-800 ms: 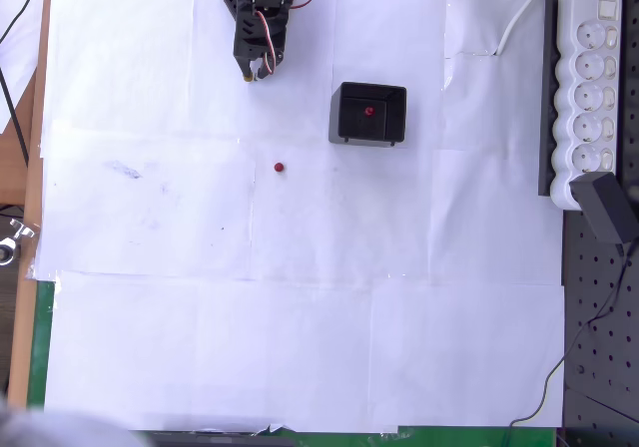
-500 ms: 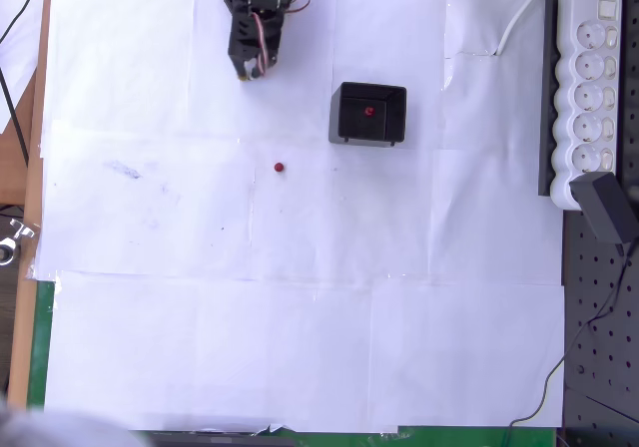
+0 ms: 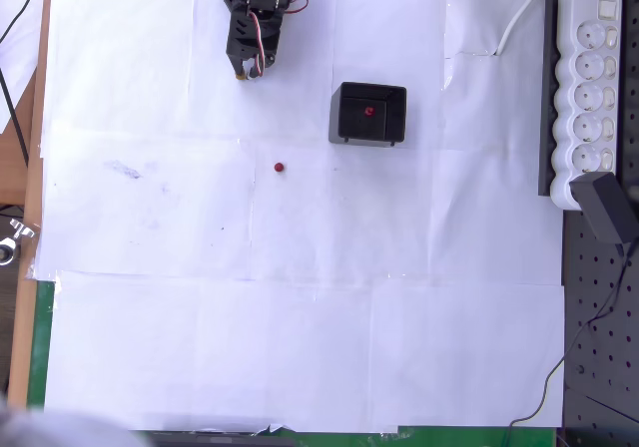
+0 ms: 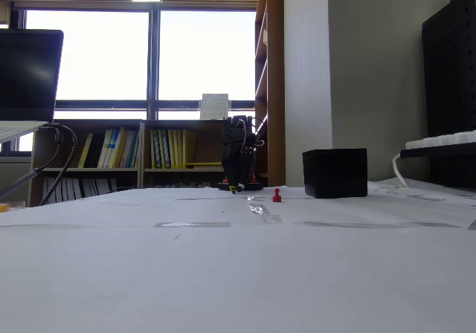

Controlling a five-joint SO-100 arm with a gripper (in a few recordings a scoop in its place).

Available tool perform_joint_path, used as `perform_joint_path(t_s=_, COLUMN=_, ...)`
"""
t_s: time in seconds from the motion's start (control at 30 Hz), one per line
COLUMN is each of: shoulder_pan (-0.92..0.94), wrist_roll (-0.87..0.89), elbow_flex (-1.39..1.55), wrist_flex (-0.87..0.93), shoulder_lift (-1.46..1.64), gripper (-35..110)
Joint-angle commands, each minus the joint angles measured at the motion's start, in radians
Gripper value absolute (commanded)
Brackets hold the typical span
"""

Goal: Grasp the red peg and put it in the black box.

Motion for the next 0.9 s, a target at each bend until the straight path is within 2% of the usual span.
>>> perform_joint_path(t_s=0.0, shoulder_pan=0.015, wrist_roll=-0.009, elbow_flex=-0.081, wrist_flex=0.034, shoulder_lift=-0.098, gripper=0)
perform_joint_path(t_s=0.2, shoulder_pan=-0.014, wrist_roll=-0.014, elbow_flex=-0.081, wrist_flex=0.043, shoulder_lift=-0.098, gripper=0)
perform_joint_path(t_s=0.47, shoulder_pan=-0.057, wrist_roll=0.055, elbow_flex=-0.081, wrist_flex=-0.212, shoulder_lift=-0.098, gripper=0)
perform_joint_path(t_s=0.6, shoulder_pan=-0.064, wrist_roll=0.064, elbow_flex=-0.081, wrist_flex=-0.241, shoulder_lift=-0.098, gripper=0)
perform_joint_path(t_s=0.67, shoulder_pan=-0.089, wrist_roll=0.092, elbow_flex=-0.081, wrist_flex=-0.314, shoulder_lift=-0.098, gripper=0)
perform_joint_path(t_s=0.8, shoulder_pan=-0.112, wrist_roll=0.235, elbow_flex=-0.081, wrist_flex=-0.614, shoulder_lift=0.006, gripper=0)
perform_joint_path(t_s=0.87, shoulder_pan=-0.126, wrist_roll=0.249, elbow_flex=-0.081, wrist_flex=-0.703, shoulder_lift=0.049, gripper=0)
